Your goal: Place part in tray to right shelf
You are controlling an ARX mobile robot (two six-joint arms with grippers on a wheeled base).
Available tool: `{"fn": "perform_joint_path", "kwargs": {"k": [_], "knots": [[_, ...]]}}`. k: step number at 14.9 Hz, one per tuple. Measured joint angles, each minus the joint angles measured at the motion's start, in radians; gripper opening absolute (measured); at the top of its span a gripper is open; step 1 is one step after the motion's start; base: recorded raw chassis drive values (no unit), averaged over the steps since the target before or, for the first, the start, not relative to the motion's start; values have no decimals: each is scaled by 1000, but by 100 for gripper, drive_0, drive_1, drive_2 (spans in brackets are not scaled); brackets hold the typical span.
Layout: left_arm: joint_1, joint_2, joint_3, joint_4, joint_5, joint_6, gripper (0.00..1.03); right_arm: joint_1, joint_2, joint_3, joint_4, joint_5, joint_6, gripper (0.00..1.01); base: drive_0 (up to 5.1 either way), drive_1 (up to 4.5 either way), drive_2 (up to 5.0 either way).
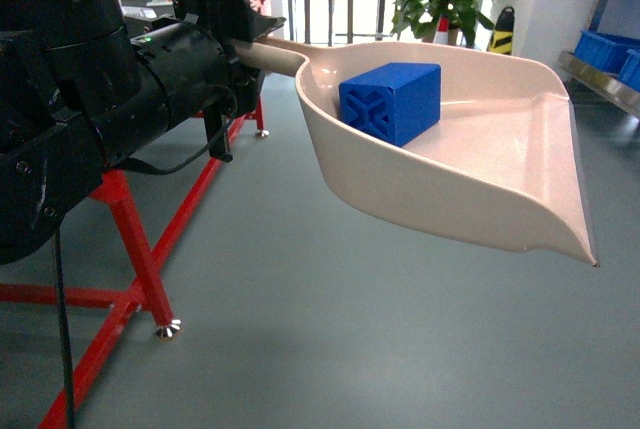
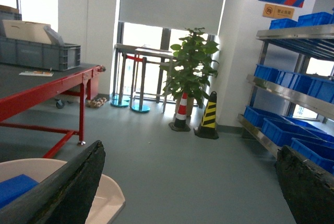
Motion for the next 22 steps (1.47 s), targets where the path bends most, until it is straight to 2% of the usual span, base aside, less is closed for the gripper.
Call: {"fn": "perform_joint_path", "kwargs": {"k": [5,10,22], "knots": [[13,0,0,-3,-12,2,12,-1,8,0,-2,1,0,98,-12,421,-446],[-3,0,0,1,2,2,12,-1,6,0,0,1,0,98,-12,421,-446],[0,0,0,1,-1,2,12,-1,5,0,1,1,0,98,-12,421,-446]]}}
